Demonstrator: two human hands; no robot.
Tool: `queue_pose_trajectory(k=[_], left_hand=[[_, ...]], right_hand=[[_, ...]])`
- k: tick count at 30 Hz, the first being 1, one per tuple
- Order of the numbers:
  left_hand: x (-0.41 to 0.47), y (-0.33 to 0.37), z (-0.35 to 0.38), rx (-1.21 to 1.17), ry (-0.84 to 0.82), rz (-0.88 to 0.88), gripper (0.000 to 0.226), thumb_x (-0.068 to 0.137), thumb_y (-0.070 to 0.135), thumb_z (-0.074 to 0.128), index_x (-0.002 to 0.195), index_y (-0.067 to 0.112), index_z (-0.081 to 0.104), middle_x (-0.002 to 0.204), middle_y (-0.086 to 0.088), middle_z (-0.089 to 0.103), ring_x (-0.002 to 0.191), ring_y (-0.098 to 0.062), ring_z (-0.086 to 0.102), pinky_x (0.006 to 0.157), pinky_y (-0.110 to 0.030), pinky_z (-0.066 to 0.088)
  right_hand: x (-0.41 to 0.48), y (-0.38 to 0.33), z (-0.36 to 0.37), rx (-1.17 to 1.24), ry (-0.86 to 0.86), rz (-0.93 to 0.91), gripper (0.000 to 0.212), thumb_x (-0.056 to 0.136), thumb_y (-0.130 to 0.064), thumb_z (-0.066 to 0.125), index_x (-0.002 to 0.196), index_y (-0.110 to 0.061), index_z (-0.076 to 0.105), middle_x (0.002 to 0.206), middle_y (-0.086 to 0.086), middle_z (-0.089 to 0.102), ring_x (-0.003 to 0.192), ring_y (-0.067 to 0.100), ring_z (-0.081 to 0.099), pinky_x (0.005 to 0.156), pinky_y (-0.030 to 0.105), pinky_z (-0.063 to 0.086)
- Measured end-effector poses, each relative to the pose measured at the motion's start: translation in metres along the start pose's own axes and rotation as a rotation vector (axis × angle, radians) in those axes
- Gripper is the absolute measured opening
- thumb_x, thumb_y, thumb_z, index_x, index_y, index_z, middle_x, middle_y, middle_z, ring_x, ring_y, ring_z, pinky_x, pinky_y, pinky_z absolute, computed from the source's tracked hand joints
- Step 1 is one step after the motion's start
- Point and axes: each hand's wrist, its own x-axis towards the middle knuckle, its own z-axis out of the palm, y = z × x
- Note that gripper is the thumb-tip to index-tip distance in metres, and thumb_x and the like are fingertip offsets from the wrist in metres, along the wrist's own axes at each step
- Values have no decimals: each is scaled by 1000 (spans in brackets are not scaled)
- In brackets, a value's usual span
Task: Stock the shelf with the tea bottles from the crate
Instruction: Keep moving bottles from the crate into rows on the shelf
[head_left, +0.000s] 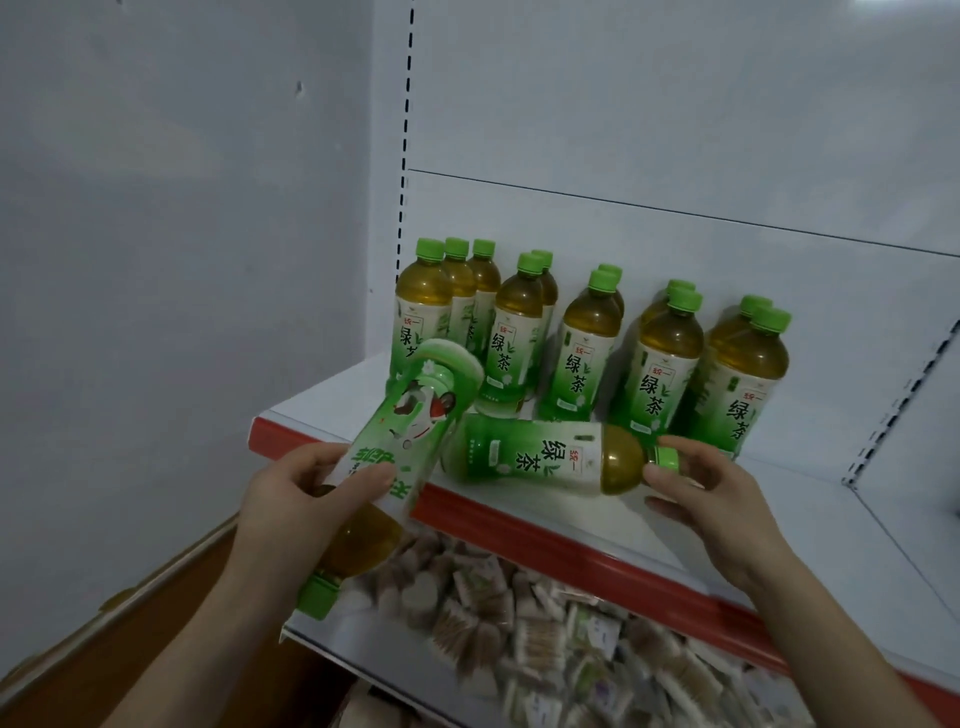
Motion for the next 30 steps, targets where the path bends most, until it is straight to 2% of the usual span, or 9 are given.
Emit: queue_pose_trajectory(k=[2,5,9,14,16,18,22,26,30], left_hand=[[1,-1,-6,6,-8,0,13,72,17,72,84,19,65,68,5,70,60,-15,67,46,-21,48],[4,-3,-17,-24,-8,-19,14,72,15,72,83,20,65,66,3,71,54,-14,67,40,-18,48],[5,-5,-33,-58,2,-32,13,73,13,71,83,19,64,71,0,69,51,-14,66,38,-17,48],[8,-9,-52,-56,31,-49,15,73,13,71,87,13,66,78,-8,69,66,-28,64,49,-32,50],[9,-11,-58,-58,44,-55,14,74,13,71,87,13,66,80,-8,69,69,-29,64,52,-32,49],[9,-13,-61,-61,48,-60,13,74,13,71,86,14,66,80,-6,69,70,-29,64,54,-32,51],[12,-16,-63,-71,60,-62,13,74,13,72,86,15,67,78,-4,70,72,-30,66,57,-35,54],[14,-18,-59,-71,53,-39,13,73,12,72,81,19,64,76,-1,68,69,-25,65,46,-25,51],[17,-22,-55,-79,43,-39,14,72,12,73,80,19,64,69,2,70,62,-16,66,41,-15,49]], right_hand=[[2,-12,12,88,52,-65,31,79,-2,64,106,-16,60,104,10,58,95,25,60,64,20,57],[11,-34,33,100,104,-169,29,81,-9,64,102,-29,60,108,7,58,103,23,58,71,21,57],[28,-68,66,-72,160,-344,39,85,-14,61,123,-21,54,113,-3,58,102,9,56,77,20,54],[50,-103,116,-303,129,-508,39,86,-15,61,125,-17,56,122,0,58,108,10,51,88,21,47],[56,-108,130,-404,110,-544,39,86,-16,61,124,-15,55,123,1,57,107,8,48,93,24,44],[61,-109,136,-425,111,-524,41,85,-18,63,125,-14,53,120,1,56,105,8,47,90,23,44],[60,-105,132,-299,70,-424,51,83,-20,65,129,-10,45,109,-4,53,94,0,51,71,10,46],[47,-74,118,-246,-22,-261,66,79,-29,67,136,-13,37,119,-6,52,106,10,52,85,21,46],[29,-17,122,-409,-175,-131,71,73,-24,75,133,-9,39,120,-2,53,106,13,52,78,15,43]])
